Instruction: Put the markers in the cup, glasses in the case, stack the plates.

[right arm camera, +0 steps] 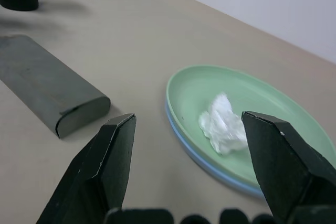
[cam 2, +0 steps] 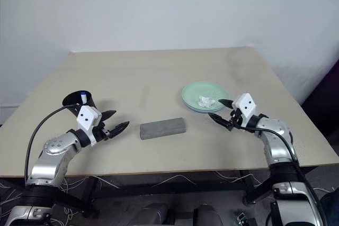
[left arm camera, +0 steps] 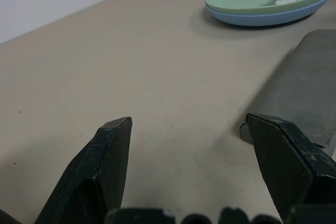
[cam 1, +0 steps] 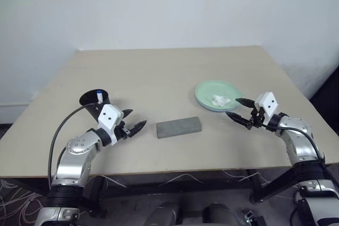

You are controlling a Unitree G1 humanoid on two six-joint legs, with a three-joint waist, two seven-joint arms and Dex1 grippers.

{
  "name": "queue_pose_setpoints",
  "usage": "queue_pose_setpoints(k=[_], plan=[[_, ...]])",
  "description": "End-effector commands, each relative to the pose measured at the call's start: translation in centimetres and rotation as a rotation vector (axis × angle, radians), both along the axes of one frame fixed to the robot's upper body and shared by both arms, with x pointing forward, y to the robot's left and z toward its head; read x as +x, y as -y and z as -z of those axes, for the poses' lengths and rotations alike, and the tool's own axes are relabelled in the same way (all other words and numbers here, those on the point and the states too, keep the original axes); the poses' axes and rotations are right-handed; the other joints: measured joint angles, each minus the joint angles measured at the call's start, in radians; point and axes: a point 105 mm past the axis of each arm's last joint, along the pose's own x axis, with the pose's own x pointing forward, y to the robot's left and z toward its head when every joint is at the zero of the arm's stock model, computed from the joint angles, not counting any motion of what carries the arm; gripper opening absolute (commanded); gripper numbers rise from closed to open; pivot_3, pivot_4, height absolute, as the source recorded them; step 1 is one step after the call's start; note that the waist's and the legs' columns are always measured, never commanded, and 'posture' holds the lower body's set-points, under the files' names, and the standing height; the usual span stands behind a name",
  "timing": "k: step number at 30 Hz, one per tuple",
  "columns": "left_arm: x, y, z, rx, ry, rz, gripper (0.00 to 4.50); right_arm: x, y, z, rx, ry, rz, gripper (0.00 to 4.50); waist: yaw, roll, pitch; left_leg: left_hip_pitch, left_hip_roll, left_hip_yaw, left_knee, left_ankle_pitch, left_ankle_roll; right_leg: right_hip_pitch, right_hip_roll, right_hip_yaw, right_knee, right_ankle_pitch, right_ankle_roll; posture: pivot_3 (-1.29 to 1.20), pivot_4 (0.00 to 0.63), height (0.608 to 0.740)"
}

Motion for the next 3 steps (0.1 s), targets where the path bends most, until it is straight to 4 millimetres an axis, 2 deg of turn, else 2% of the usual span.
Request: queue_pose_setpoints(k=[1, 3], plan=[[0.27, 0.22, -0.88, 0.002, 0.057, 0.005, 3.63, -0.44, 0.28, -1.69, 0.019, 0.053, 0.012, 3.5, 0.0, 0.0, 0.0, 0.0, 0.0, 0.0, 0.0, 0.0, 0.0, 0.0, 0.0, 0.0, 0.0, 0.0, 0.0, 0.0, 0.0, 0.734], [0.28, 0.52, -0.5, 0.001, 0.055, 0.004, 3.63, -0.73, 0.51, -1.58, 0.017, 0.046, 0.018, 3.5, 0.0, 0.0, 0.0, 0.0, 0.0, 0.0, 0.0, 0.0, 0.0, 0.0, 0.0, 0.0, 0.0, 0.0, 0.0, 0.0, 0.0, 0.734]])
